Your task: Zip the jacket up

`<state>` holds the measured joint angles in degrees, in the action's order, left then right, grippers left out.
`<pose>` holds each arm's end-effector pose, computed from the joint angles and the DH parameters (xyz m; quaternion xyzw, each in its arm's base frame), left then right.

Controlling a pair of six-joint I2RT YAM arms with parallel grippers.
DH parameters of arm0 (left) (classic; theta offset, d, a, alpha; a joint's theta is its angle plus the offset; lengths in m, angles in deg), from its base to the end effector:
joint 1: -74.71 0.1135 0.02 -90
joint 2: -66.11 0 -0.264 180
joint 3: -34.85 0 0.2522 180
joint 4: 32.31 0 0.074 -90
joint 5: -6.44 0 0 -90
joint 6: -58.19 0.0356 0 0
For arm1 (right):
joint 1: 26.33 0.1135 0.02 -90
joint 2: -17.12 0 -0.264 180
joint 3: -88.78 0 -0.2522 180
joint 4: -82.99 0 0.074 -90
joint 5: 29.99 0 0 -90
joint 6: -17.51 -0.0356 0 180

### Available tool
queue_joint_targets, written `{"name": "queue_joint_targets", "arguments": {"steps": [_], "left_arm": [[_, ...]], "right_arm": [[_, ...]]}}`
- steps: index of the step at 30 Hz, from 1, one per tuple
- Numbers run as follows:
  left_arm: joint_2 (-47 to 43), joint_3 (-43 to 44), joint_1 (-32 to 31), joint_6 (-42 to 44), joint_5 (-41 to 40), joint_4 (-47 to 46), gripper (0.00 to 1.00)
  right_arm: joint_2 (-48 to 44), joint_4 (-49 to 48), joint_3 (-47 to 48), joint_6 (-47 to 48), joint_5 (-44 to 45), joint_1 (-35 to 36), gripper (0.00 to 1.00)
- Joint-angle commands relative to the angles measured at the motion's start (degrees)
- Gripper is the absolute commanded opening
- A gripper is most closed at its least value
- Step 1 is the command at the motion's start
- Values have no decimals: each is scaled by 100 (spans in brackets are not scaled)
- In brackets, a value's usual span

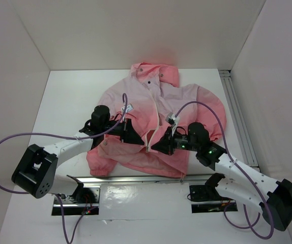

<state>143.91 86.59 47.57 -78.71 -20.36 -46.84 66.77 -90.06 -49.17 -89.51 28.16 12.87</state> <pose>0.2338 -0.1555 0.2427 0.2133 0.7068 -0.6484 0.1858 0.1431 0.1409 0.2552 -0.3111 0.7141 0.4687 0.4167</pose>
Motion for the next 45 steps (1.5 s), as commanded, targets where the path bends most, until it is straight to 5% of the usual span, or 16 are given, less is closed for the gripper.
{"name": "queue_joint_targets", "arguments": {"steps": [1,45], "left_arm": [[-142,-27,-11,5,228,-387,0],[25,-308,-64,-541,492,-1152,0]], "right_arm": [[-175,-312,185,102,4,-96,0],[-87,-769,238,49,-181,-211,0]]}}
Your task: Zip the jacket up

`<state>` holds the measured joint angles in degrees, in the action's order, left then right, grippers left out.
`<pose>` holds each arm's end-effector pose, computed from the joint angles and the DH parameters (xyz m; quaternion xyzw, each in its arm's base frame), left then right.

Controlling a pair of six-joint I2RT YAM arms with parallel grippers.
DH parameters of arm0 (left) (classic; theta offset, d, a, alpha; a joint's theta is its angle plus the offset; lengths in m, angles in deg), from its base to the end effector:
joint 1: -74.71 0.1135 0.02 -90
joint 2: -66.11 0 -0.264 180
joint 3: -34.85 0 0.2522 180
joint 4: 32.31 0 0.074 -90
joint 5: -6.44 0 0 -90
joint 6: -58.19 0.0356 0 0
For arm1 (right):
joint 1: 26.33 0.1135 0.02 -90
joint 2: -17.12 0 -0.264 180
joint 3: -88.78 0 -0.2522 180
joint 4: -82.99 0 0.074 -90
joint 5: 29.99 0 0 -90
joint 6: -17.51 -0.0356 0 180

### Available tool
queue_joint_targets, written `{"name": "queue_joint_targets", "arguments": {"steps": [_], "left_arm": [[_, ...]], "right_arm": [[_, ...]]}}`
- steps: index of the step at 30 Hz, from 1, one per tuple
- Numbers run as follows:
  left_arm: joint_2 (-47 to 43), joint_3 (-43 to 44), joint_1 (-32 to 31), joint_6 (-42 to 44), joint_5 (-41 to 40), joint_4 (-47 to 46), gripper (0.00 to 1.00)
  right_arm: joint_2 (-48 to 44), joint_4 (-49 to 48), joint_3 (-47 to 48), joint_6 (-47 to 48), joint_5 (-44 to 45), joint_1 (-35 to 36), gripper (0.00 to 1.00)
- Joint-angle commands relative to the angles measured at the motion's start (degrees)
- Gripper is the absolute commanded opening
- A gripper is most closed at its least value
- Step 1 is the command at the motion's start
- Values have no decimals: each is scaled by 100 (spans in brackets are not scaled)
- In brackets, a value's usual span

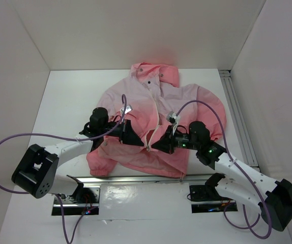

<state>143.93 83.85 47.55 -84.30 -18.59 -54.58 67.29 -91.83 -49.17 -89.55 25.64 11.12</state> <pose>0.2288 -0.1537 0.2398 0.2107 0.6926 -0.6674 0.1745 0.1475 0.1383 0.2568 -0.3130 0.7049 0.4774 0.4208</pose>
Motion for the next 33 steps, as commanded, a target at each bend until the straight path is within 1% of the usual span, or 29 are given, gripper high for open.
{"name": "queue_joint_targets", "arguments": {"steps": [1,13,17,24,29,31,33], "left_arm": [[23,-35,-62,19,254,-248,0],[-30,18,-167,169,8,44,0],[-30,79,-219,230,-55,193,0],[-136,132,-220,397,-107,369,0],[-188,132,-220,616,-186,737,0],[-188,272,-220,835,-405,1158,0],[-188,272,-220,916,-459,1405,0]], "right_arm": [[-139,-592,238,54,71,-36,0],[-306,-487,343,106,185,-36,0],[-70,-487,405,106,54,-36,0],[-16,-434,510,211,167,-36,0],[-16,-153,747,326,370,-36,0],[-77,-92,809,379,528,-36,0],[-130,-22,861,379,685,-36,0]]}}
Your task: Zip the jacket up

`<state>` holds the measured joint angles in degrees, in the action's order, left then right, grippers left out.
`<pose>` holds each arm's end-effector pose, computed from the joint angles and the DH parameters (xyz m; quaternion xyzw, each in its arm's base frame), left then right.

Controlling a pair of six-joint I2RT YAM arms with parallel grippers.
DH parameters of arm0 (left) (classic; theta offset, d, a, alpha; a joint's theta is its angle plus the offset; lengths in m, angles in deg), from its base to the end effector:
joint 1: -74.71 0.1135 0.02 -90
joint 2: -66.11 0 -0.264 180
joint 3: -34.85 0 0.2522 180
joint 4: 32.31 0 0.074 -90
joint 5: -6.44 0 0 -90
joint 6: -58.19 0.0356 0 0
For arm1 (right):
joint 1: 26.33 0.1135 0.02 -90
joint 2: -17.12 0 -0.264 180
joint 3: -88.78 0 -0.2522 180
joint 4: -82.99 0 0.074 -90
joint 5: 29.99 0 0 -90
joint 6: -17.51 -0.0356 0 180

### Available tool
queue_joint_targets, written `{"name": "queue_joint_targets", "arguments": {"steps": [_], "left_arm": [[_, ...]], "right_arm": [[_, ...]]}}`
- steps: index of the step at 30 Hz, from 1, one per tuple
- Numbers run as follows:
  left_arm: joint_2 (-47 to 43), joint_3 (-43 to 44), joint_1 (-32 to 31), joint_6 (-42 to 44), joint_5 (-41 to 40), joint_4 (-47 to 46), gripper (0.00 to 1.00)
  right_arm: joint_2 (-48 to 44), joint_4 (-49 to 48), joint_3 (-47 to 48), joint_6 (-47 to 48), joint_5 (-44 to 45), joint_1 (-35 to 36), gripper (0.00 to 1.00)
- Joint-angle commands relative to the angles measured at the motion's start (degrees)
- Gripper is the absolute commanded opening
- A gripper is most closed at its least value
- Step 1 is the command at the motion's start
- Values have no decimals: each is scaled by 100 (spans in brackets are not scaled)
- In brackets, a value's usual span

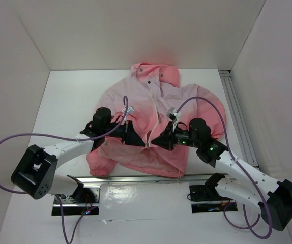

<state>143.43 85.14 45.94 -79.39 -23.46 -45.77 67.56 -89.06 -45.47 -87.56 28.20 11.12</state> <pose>0.2270 -0.1598 0.2349 0.1945 0.7216 -0.6402 0.1778 0.1513 0.1395 0.2736 -0.3137 0.7033 0.4578 0.4444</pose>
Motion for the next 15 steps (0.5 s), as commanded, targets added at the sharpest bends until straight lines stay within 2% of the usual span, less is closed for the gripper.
{"name": "queue_joint_targets", "arguments": {"steps": [1,8,15], "left_arm": [[-138,143,-58,424,-50,525,0],[-191,196,-111,477,2,525,0],[-138,196,-163,530,55,622,0]], "right_arm": [[-157,-299,493,180,430,-36,0],[27,184,668,49,1185,-36,0],[19,-148,546,-242,1230,-36,0]]}}
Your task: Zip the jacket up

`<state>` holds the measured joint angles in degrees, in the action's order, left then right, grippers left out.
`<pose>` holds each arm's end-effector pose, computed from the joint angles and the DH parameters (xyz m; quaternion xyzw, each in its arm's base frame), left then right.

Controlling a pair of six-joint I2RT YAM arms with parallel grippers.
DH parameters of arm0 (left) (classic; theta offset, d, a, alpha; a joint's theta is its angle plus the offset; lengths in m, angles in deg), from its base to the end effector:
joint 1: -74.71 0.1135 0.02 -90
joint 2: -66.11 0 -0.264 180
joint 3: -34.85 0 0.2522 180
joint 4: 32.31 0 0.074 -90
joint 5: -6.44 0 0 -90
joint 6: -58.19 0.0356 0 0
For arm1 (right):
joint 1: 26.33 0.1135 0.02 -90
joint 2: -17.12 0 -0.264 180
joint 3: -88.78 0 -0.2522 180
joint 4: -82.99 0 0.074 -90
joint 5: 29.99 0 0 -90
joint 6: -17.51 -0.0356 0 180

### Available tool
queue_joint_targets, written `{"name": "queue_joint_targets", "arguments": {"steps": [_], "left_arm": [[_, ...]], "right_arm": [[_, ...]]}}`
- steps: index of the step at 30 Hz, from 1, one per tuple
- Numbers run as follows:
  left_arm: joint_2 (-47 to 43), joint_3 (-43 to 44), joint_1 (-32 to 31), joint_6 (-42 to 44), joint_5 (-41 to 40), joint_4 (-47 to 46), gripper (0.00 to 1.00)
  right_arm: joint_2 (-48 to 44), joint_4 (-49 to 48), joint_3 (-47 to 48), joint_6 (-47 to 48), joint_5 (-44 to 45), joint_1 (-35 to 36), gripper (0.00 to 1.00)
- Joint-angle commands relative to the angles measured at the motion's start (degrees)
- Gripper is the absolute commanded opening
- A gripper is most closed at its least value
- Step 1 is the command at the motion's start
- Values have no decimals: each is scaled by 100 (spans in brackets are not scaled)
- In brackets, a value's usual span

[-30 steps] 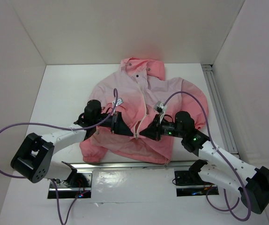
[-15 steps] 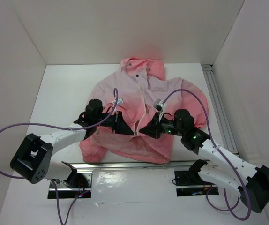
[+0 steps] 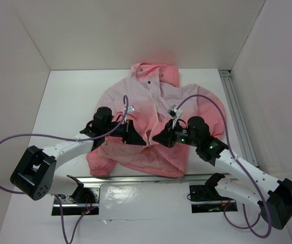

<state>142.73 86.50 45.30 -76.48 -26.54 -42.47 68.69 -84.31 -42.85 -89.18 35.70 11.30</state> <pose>0.2273 -0.1624 0.2400 0.1962 0.7288 -0.6248 0.2001 0.1574 0.1399 0.2771 -0.2665 0.7442 0.4184 0.4473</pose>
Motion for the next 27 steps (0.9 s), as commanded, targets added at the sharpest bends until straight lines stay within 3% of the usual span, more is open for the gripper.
{"name": "queue_joint_targets", "arguments": {"steps": [1,20,27], "left_arm": [[-16,61,-100,239,363,292,0],[91,403,-408,881,-164,1337,0],[142,403,-408,749,-41,1110,0]], "right_arm": [[-95,-676,283,-132,480,-54,0],[-656,-536,-103,-520,929,-54,0],[-780,-360,-174,-765,1060,-54,0]]}}
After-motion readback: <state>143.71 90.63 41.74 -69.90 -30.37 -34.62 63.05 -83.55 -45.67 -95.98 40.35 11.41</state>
